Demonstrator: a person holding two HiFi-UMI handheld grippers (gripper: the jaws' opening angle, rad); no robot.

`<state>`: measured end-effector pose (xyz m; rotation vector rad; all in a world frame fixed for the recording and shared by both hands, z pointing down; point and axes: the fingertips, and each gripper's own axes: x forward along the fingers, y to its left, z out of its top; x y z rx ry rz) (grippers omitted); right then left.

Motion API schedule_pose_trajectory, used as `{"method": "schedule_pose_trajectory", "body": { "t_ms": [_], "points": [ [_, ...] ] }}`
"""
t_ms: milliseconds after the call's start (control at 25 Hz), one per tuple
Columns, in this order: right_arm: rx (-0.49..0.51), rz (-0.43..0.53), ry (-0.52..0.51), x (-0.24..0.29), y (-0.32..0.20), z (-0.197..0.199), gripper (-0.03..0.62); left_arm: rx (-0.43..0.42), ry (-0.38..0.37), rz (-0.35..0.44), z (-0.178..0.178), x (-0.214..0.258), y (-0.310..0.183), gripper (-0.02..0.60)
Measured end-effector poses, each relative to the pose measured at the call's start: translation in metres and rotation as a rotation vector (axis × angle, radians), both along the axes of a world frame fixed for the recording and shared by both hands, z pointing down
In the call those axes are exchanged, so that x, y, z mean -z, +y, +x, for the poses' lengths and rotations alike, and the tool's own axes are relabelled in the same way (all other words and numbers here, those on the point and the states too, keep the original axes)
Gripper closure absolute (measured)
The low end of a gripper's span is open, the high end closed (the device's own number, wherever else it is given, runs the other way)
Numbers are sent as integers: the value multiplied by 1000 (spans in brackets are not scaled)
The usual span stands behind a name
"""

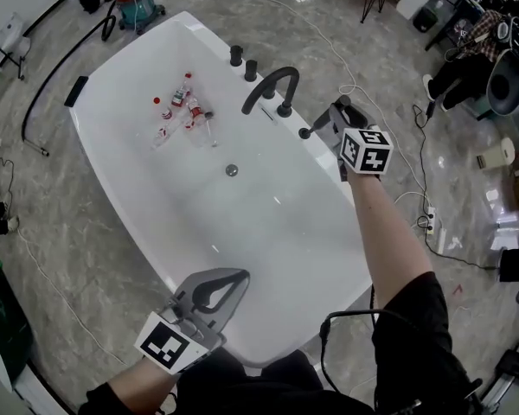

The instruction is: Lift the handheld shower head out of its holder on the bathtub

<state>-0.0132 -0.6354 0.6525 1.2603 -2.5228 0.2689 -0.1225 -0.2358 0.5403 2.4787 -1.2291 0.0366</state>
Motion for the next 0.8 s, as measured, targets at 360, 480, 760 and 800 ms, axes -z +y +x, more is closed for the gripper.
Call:
{"method": "schedule_pose_trajectory", "body": {
  "t_ms": [360,480,760,800],
  "points": [
    [39,71,-50,106,93,16,470,-12,18,48,23,57,38,581],
    [61,82,-60,131,136,23,470,-19,20,59,32,78,53,581],
    [110,113,-75,172,237,41,470,-17,29,48,45,105,91,581],
    [118,116,-76,176,251,43,470,-19,28,47,48,108,96,581]
  ]
}}
